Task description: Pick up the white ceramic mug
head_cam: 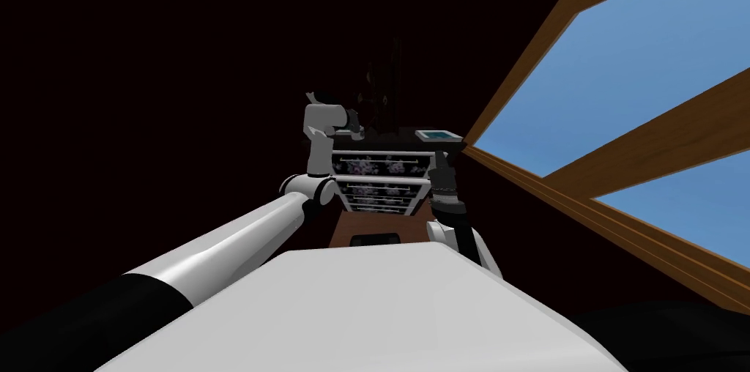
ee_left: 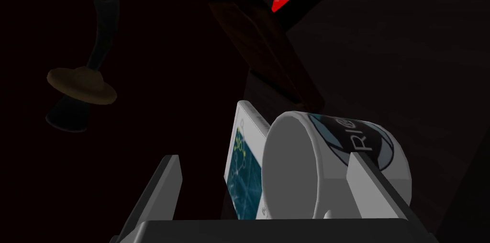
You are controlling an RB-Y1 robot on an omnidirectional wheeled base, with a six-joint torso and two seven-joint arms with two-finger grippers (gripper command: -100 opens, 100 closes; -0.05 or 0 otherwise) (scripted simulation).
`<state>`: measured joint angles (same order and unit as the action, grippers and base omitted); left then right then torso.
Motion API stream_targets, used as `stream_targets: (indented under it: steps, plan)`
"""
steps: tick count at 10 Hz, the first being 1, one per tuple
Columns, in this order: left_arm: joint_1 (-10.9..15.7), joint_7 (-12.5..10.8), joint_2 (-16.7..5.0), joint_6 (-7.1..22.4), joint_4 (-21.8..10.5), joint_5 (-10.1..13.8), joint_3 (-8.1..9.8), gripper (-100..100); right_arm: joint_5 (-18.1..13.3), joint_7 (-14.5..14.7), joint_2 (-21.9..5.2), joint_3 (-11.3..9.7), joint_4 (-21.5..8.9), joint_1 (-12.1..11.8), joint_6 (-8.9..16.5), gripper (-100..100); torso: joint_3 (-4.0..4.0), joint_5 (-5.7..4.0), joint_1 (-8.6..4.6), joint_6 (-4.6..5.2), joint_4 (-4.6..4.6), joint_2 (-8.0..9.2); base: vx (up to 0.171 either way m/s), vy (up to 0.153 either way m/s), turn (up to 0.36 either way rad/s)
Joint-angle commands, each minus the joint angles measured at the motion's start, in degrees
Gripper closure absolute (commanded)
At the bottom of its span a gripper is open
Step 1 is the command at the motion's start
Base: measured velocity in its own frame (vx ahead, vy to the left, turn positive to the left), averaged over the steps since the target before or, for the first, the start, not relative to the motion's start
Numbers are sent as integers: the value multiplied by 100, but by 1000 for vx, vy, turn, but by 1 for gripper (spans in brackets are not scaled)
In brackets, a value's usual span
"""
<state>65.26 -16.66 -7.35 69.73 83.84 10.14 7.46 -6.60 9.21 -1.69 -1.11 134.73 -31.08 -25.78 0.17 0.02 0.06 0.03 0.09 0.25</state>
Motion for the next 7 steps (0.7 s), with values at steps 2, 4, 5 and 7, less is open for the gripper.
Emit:
stream_targets:
  steps: [2, 4, 5, 7]
  plan:
    - [68, 3, -9, -151, -480, 3, 2, -100, 0, 0, 0, 0, 0, 0, 0, 0, -9, -1, -4, 0, -4, -14, -1, 5, 2]
    - [68, 3, -9, -151, -688, 3, 2, -100, 0, 0, 0, 0, 0, -1, 0, 0, -18, -2, -9, 0, -9, -29, 8, -2, 0]
    - [356, -92, -53, -448, -956, -35, -108, -100, 0, 0, 0, 0, 0, -1, 0, 0, -18, -2, -10, 0, -8, -29, -71, 41, 3]
    - [460, -92, -53, -743, -1328, -35, -108, -100, 0, 0, 0, 0, 0, 0, 0, 0, 3, 2, 8, 0, 1, 6, -78, 37, -8]
